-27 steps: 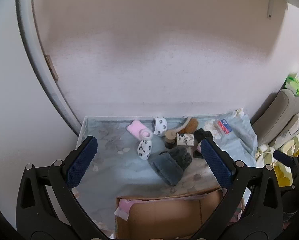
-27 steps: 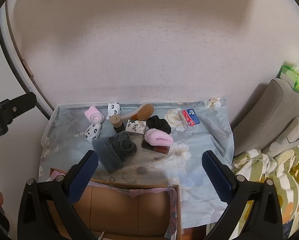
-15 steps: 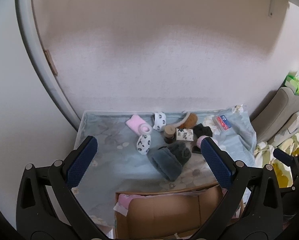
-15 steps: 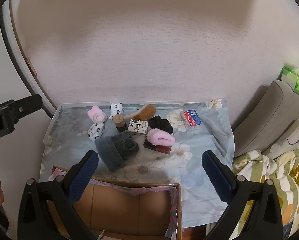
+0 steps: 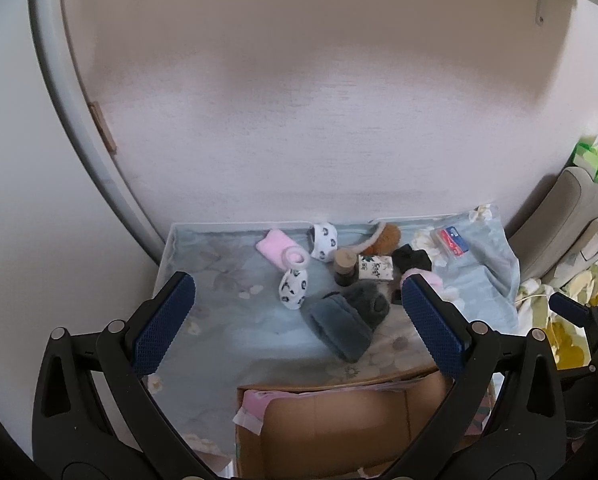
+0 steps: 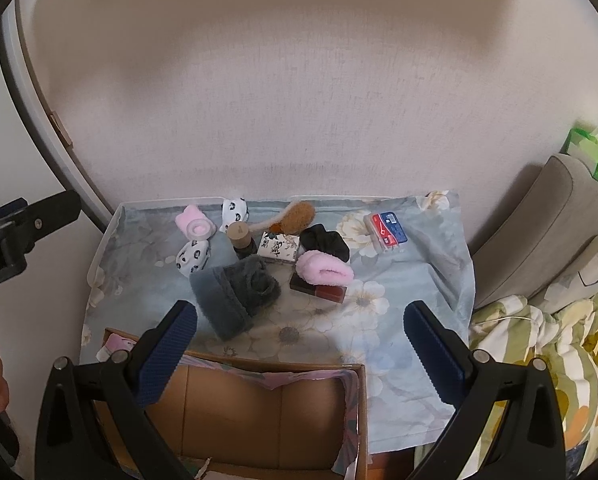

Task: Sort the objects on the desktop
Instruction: 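Move both tools toward the grey plush and pink slipper on the sheet, then grasp the grey plush with the left tool while the right tool grasps the pink slipper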

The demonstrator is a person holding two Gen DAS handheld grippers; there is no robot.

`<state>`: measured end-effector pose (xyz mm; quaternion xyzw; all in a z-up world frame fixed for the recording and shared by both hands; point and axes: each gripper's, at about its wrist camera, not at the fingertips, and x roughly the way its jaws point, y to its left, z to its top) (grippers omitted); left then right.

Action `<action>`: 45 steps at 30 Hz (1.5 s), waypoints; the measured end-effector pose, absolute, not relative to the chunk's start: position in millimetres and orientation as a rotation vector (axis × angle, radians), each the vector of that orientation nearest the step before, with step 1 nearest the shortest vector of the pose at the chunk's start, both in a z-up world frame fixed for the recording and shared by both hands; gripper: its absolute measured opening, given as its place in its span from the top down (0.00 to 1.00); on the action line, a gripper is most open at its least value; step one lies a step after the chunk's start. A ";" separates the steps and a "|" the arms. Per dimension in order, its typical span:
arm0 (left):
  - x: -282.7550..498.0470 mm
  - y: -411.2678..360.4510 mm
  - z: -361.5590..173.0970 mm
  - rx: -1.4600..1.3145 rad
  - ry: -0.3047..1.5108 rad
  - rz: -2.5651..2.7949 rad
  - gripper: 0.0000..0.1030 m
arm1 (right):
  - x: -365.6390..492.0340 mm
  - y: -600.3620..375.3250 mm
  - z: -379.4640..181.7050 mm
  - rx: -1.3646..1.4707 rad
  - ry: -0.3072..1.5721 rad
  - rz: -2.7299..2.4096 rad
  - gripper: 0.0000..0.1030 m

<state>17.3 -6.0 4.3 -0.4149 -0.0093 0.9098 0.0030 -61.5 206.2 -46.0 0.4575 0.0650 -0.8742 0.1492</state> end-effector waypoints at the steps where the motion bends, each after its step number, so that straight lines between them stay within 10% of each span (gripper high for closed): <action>1: 16.6 -6.6 3.3 -1.308 -0.037 2.846 0.00 | -62.4 207.0 -45.4 1.313 0.184 -2.510 0.00; 16: -27.6 -49.8 -50.9 -1.527 -0.045 2.599 0.00 | -105.5 258.2 -62.4 1.410 0.237 -2.477 0.00; 25: -68.1 53.6 -134.4 -1.527 0.478 2.145 0.01 | -149.4 233.4 -126.1 1.443 0.327 -2.197 0.00; 35: -112.4 82.4 -223.2 -1.724 0.526 1.950 0.12 | -194.4 192.1 -210.0 1.534 0.383 -2.048 0.04; 45: -118.9 70.2 -247.7 -1.814 0.396 1.891 0.55 | -205.5 184.8 -234.7 1.575 0.400 -1.973 0.61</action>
